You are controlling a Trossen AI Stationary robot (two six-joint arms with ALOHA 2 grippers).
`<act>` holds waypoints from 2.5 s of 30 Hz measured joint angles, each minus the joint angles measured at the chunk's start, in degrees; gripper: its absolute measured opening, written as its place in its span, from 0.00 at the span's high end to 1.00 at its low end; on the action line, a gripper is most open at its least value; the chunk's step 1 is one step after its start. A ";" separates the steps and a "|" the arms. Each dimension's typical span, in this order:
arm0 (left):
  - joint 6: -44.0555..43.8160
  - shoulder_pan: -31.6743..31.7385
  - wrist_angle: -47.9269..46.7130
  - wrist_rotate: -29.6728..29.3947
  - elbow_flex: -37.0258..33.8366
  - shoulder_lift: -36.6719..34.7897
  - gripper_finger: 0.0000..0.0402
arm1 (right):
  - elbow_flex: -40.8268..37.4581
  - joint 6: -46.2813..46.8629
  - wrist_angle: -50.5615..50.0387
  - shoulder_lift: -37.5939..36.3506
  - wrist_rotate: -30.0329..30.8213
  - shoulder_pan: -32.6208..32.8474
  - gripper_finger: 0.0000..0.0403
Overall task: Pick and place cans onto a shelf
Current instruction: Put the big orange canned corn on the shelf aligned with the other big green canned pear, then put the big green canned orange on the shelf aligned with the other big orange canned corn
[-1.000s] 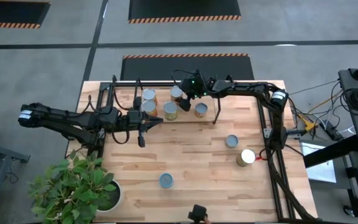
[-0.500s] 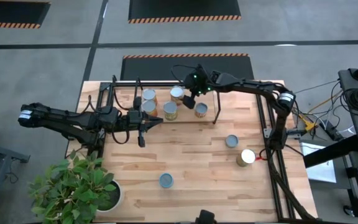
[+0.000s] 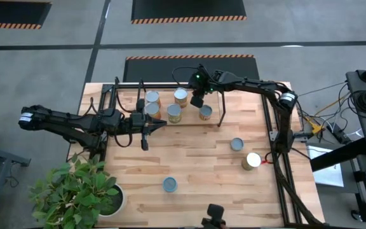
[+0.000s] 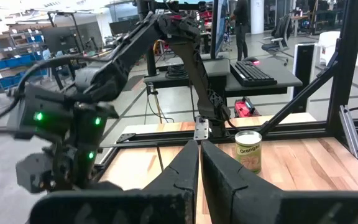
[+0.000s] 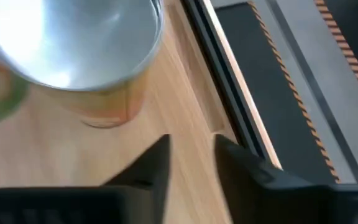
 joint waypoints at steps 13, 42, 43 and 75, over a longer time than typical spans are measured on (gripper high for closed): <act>0.01 -0.01 0.00 0.00 0.01 0.00 1.00 | -0.08 -0.83 7.65 2.41 -1.41 1.36 0.98; 0.01 -0.01 -0.02 -0.01 0.02 0.00 1.00 | -0.08 -2.06 13.24 0.80 -2.90 4.07 0.98; 0.01 0.00 -0.03 -0.01 0.01 0.00 1.00 | -0.08 -1.70 12.79 -0.16 -2.84 4.22 0.98; -2.41 -0.01 -1.03 0.01 0.02 0.55 1.00 | -19.03 27.91 -10.72 -23.89 -1.71 44.91 0.98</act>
